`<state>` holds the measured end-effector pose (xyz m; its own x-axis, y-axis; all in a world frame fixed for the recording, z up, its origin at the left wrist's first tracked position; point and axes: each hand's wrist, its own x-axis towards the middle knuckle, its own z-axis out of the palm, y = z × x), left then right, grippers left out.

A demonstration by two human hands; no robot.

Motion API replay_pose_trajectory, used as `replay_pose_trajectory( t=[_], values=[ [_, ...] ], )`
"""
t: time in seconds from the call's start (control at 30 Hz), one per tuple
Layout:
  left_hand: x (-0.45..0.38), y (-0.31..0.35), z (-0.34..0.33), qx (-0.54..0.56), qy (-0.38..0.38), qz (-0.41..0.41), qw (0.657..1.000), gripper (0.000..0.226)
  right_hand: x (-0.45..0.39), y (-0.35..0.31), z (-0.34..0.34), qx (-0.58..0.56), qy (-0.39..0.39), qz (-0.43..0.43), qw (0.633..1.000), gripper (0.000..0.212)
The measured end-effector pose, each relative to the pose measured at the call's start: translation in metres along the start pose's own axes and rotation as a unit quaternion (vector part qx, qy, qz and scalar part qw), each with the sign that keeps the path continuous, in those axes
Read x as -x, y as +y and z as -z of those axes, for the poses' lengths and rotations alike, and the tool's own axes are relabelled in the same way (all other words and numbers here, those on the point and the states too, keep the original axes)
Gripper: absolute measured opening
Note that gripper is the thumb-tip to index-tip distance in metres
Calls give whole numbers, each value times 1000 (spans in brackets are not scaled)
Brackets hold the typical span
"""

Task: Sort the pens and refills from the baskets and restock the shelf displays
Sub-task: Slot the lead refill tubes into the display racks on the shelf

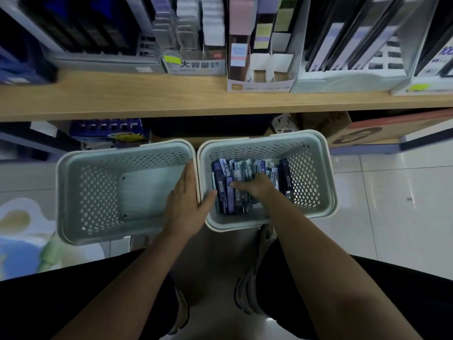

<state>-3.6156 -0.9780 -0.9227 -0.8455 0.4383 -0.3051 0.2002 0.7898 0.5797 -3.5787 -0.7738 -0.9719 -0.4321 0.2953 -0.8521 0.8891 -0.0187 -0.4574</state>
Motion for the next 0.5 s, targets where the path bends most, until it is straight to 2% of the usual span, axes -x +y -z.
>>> replay_pose_trajectory(
  t=[0.13,0.23,0.37,0.5],
  values=[
    [1,2,1,4,-1,-1,1000,88,5,0,0,5,-1,2,1000,82],
    [1,3,3,2,-3,-1,1000,88,0,4,4,-1,-3,13,1000,82],
    [2,3,2,-1,-4,-8,1000,88,5,8,7,-27,-18,15,999,108],
    [3,4,2,-4,-4,-9,1000,88,13,9,12,-64,-20,26,997,113]
  ],
)
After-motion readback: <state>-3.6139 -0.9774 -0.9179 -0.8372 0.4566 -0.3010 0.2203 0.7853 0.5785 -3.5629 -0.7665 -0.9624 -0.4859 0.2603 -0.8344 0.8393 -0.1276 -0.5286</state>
